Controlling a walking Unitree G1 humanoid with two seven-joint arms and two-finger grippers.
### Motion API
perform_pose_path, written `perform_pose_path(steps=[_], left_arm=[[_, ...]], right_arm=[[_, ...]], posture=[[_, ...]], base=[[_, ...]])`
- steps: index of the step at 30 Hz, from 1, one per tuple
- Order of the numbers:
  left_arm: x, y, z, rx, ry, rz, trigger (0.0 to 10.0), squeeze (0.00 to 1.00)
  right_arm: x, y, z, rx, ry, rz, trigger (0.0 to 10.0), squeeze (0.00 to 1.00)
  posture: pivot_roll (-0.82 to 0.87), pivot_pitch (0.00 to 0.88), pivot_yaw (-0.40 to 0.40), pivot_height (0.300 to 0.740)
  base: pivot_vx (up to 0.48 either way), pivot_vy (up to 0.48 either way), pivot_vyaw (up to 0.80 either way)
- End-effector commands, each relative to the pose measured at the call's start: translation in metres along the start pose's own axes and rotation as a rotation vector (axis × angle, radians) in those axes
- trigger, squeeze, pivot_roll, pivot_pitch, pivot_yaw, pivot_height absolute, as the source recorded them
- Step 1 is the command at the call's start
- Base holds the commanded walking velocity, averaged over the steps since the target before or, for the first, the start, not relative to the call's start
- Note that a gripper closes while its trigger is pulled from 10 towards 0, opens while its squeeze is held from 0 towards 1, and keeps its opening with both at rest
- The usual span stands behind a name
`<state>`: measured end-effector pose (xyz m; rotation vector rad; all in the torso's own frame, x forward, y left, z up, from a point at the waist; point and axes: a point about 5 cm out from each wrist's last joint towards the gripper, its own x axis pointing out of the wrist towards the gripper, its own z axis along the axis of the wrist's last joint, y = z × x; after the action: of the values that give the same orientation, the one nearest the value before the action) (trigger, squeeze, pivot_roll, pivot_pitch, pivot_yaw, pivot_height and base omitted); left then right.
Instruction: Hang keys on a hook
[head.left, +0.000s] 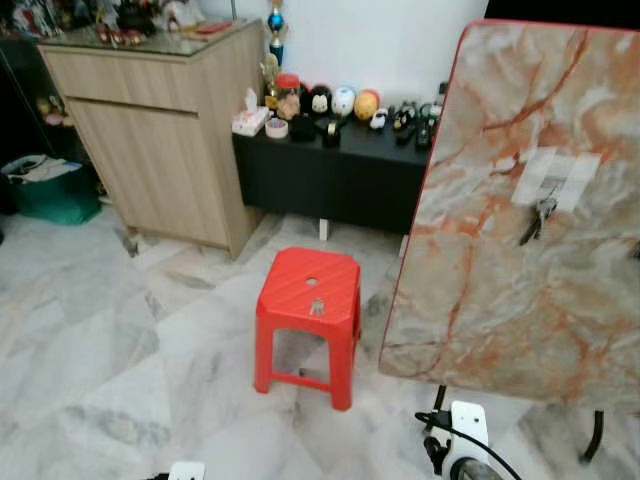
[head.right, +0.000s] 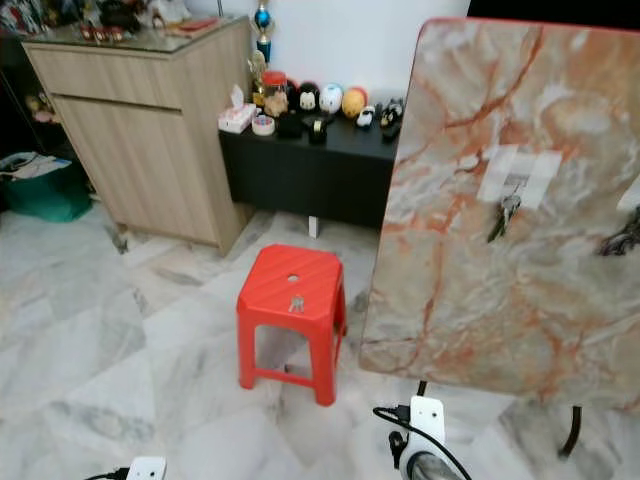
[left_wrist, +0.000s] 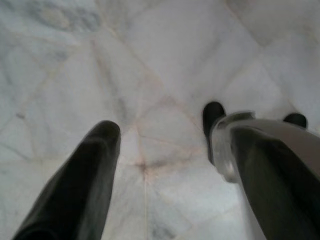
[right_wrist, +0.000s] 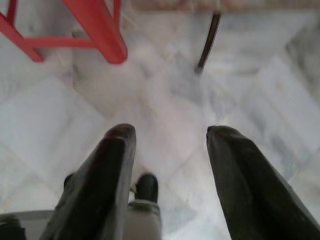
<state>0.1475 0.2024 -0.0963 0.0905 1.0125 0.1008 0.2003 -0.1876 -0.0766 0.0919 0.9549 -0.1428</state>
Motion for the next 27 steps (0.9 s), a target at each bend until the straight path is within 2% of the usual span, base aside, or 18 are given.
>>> perform_pose_path(steps=[1,21,27], left_arm=[[0.0004,-0.0051,0.0012,0.008,0.001,-0.014,10.0,0.00],[0.0005,-0.0042,0.0017,0.008,-0.002,-0.013,10.0,0.00],[0.0006,-0.0038,0.0025,0.022,-0.006,-0.014,10.0,0.00]], right_arm=[[-0.0004,-0.0040,-0.0020,0.000,0.008,-0.013,10.0,0.00],[-0.0006,-0.0026,-0.0038,-0.005,0.009,-0.005,10.0,0.00],[-0.0006,-0.0021,-0.0040,-0.011,0.009,-0.005,10.0,0.00]], posture=[[0.01,0.000,-0.024,0.740],[0.01,0.000,-0.021,0.740],[0.01,0.000,-0.022,0.740]], base=[[0.000,0.465,0.00],[0.000,0.459,0.00],[0.000,0.042,0.00]])
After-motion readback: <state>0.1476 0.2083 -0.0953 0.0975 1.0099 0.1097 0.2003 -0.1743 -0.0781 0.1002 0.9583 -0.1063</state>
